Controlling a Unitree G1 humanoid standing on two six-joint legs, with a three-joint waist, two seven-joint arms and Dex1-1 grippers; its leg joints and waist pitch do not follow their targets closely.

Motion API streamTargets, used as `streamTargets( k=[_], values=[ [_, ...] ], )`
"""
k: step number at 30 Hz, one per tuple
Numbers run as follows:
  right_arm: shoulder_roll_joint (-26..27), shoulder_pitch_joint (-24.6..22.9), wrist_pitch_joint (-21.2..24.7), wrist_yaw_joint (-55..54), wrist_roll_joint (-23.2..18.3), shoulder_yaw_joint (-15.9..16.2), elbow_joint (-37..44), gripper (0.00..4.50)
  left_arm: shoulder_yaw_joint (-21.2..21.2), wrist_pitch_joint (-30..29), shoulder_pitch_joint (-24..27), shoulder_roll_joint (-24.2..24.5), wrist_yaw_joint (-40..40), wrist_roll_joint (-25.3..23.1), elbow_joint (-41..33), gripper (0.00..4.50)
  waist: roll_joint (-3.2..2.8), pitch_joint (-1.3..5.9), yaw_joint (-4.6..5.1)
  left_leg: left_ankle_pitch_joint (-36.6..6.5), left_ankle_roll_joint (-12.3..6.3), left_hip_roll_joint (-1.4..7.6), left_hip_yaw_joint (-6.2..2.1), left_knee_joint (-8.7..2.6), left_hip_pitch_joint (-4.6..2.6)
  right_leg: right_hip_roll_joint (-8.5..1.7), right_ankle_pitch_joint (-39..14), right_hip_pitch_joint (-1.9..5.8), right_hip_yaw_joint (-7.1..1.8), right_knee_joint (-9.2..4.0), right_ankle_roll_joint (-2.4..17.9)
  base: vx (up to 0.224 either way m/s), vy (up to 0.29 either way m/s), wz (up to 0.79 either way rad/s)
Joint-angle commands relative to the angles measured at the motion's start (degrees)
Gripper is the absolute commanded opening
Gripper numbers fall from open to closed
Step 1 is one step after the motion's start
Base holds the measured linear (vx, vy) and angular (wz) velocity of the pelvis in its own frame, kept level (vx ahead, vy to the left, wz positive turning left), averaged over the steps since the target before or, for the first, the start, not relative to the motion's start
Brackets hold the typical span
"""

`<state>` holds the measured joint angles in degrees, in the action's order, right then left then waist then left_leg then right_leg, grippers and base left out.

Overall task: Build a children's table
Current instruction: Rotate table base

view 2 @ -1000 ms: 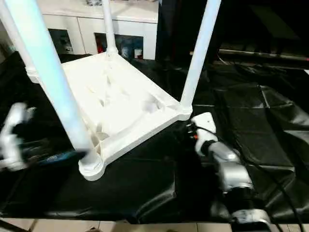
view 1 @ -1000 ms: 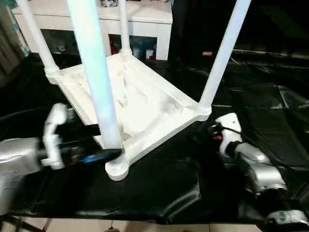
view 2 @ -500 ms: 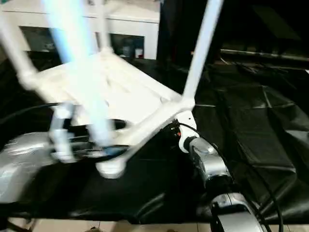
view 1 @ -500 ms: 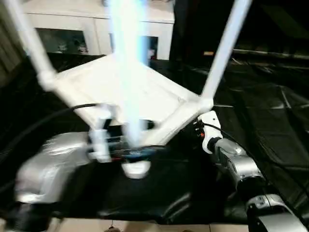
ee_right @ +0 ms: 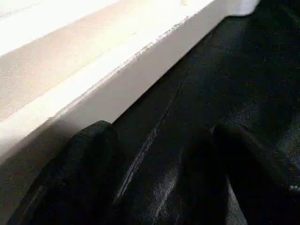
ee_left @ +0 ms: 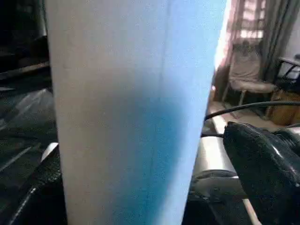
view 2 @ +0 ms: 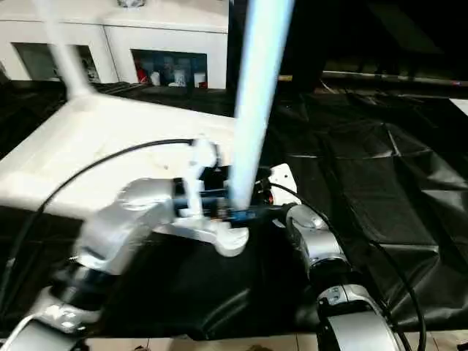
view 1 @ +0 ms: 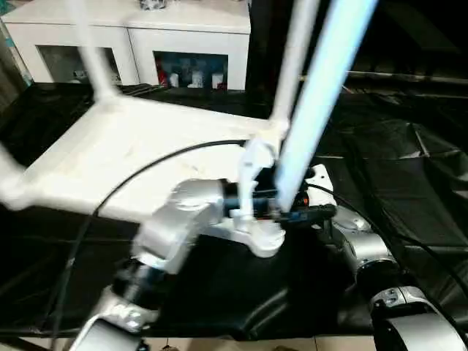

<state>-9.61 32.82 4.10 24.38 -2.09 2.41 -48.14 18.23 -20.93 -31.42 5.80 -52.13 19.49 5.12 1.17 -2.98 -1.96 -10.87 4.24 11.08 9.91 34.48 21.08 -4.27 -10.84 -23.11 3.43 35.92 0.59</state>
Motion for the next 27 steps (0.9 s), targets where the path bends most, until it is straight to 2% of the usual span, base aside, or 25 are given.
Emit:
streamTargets(
  k=[1, 4, 5, 6, 7, 8, 12, 15, 16, 18, 19, 21, 24, 25, 26, 27],
  values=[
    [1.9, 1.7, -1.5, 3.3, -0.5, 1.3, -0.3, 3.85, 1.8, 1.6, -1.5, -1.4, 1.8, -2.4, 2.4, 4.48, -0.17, 3.92, -0.66, -8.4, -2.01, 1.53, -0.19, -3.68, -0.12, -3.24, -5.8, 3.63, -2.46, -4.17, 13.9, 0.0, 0.0, 0.0],
    [1.8, 2.1, -2.0, 3.1, -0.2, 1.1, -1.0, 3.85, 1.8, 4.0, -2.5, -2.0, 4.0, -4.8, 5.6, 4.48, -0.21, 3.92, -0.68, -8.8, -2.25, 1.53, -0.24, -3.7, -0.1, -3.31, -6.1, 3.7, -2.41, -4.22, 14.2, 0.0, 0.0, 0.0],
    [1.8, 2.2, -2.1, 3.2, -0.4, 0.8, -1.1, 3.85, 1.7, 5.0, -2.8, -2.0, 4.8, -5.7, 6.9, 4.48, -0.63, 3.93, -0.65, -9.0, -2.22, 1.58, -0.28, -3.71, -0.17, -3.28, -5.8, 3.61, -2.4, -4.25, 14.4, 0.0, 0.0, 0.0],
    [1.8, 2.2, -2.2, 3.4, -0.7, 0.6, -1.2, 3.85, 1.6, 5.7, -3.1, -2.1, 5.6, -6.5, 8.2, 4.48, -0.44, 3.93, -0.64, -9.4, -2.32, 1.49, -0.21, -3.65, -0.26, -3.19, -5.9, 3.59, -2.4, -4.33, 14.4, 0.0, 0.0, 0.0],
    [1.8, 2.2, -2.5, 3.9, -0.9, 0.5, -1.1, 3.85, 1.3, 6.3, -3.5, -2.5, 7.1, -7.3, 9.4, 4.48, -0.65, 3.94, -0.74, -9.5, -2.26, 1.51, -0.29, -3.67, -0.27, -3.28, -5.7, 3.66, -2.4, -4.23, 14.5, 0.0, 0.0, 0.0],
    [1.8, 2.1, -2.6, 4.3, -1.0, 0.5, -1.1, 3.85, 1.1, 6.7, -3.6, -2.8, 7.8, -7.7, 10.0, 4.48, -0.47, 3.93, -0.73, -9.5, -2.34, 1.55, -0.29, -3.68, -0.21, -3.32, -5.6, 3.73, -2.39, -4.21, 14.6, 0.0, 0.0, 0.0],
    [1.3, 1.7, -3.1, 4.6, -1.1, 0.2, -0.3, 3.85, 0.1, 9.2, -4.2, -4.5, 10.0, -8.3, 11.7, 4.48, -0.72, 3.9, -0.86, -8.7, -3.01, 1.56, -0.27, -3.59, -0.02, -3.4, -4.9, 3.76, -2.33, -4.22, 15.3, 0.0, 0.0, 0.0],
    [-0.3, 1.7, -4.1, 3.8, -1.8, -1.6, 0.0, 3.85, -1.7, 11.0, -4.6, -4.8, 9.2, -7.3, 12.4, 4.48, -0.7, 4.01, -1.02, -8.4, -3.42, 1.57, -0.21, -3.51, -0.13, -3.41, -3.8, 3.8, -2.37, -4.15, 15.8, 0.0, 0.0, 0.0],
    [-1.3, 1.7, -4.3, 3.9, -2.2, -2.5, 0.4, 3.85, -1.9, 11.7, -4.2, -3.6, 6.7, -6.6, 11.6, 4.48, -0.97, 3.99, -1.11, -8.4, -3.59, 1.58, -0.3, -3.54, -0.05, -3.51, -3.8, 3.86, -2.32, -4.05, 15.9, 0.0, 0.0, 0.0],
    [-3.6, 1.3, -4.4, 4.5, -2.9, -4.3, 1.3, 3.85, -1.3, 10.2, -2.4, 0.0, -0.8, -3.7, 8.1, 4.48, -0.83, 3.99, -1.28, -8.7, -3.88, 1.64, -0.23, -3.54, -0.2, -3.64, -4.5, 3.77, -2.34, -4.08, 16.1, 0.0, 0.0, 0.0],
    [-4.3, 1.1, -4.3, 5.2, -3.1, -4.6, 1.8, 3.85, -1.2, 9.7, -1.8, 1.0, -2.3, -3.1, 7.1, 4.48, -1.14, 3.92, -1.25, -8.5, -3.99, 1.66, -0.26, -3.54, -0.13, -3.6, -4.3, 3.76, -2.36, -3.98, 16.2, 0.0, 0.0, 0.0],
    [-6.1, 0.3, -4.1, 7.0, -3.3, -4.8, 3.3, 3.85, -0.7, 8.1, -0.4, 3.9, -5.7, -2.2, 5.3, 4.48, -1.01, 3.84, -1.36, -8.0, -4.42, 1.63, -0.12, -3.47, -0.2, -3.36, -3.9, 3.71, -2.37, -3.9, 16.3, 0.0, 0.0, 0.0],
    [-9.6, -2.4, -3.1, 14.0, -3.9, -3.5, 8.5, 3.85, 1.2, 9.3, 1.0, 9.4, -10.5, -4.5, 6.0, 4.48, -1.43, 3.73, -1.78, -8.8, -4.42, 1.64, -0.04, -3.54, -0.4, -3.22, -6.3, 3.44, -2.4, -4.09, 15.0, 0.0, 0.0, 0.0],
    [-9.6, -2.4, -3.1, 14.0, -3.9, -3.5, 8.5, 3.85, 1.2, 9.3, 1.0, 9.4, -10.5, -4.5, 6.0, 4.48, -1.55, 3.71, -1.89, -9.2, -4.32, 1.58, -0.09, -3.58, -0.44, -3.12, -6.7, 3.44, -2.33, -4.19, 14.6, 0.0, 0.0, 0.0],
    [-11.9, -4.7, -2.1, 19.7, -4.9, -2.2, 13.0, 3.85, 1.8, 10.6, 0.6, 11.5, -12.2, -6.5, 8.5, 4.48, -1.96, 3.63, -1.79, -10.3, -4.05, 1.62, -0.06, -3.65, -0.58, -2.99, -7.3, 3.27, -2.31, -4.48, 14.5, 0.0, 0.0, 0.0],
    [-12.7, -5.4, -1.8, 21.3, -5.1, -1.8, 14.4, 3.85, 2.0, 11.0, 0.4, 12.2, -12.8, -7.1, 9.3, 4.2, -1.89, 3.62, -1.87, -10.8, -4.03, 1.65, -0.07, -3.69, -0.71, -2.88, -7.6, 3.3, -2.3, -4.54, 14.2, 0.0, 0.0, 0.0]
  ],
)
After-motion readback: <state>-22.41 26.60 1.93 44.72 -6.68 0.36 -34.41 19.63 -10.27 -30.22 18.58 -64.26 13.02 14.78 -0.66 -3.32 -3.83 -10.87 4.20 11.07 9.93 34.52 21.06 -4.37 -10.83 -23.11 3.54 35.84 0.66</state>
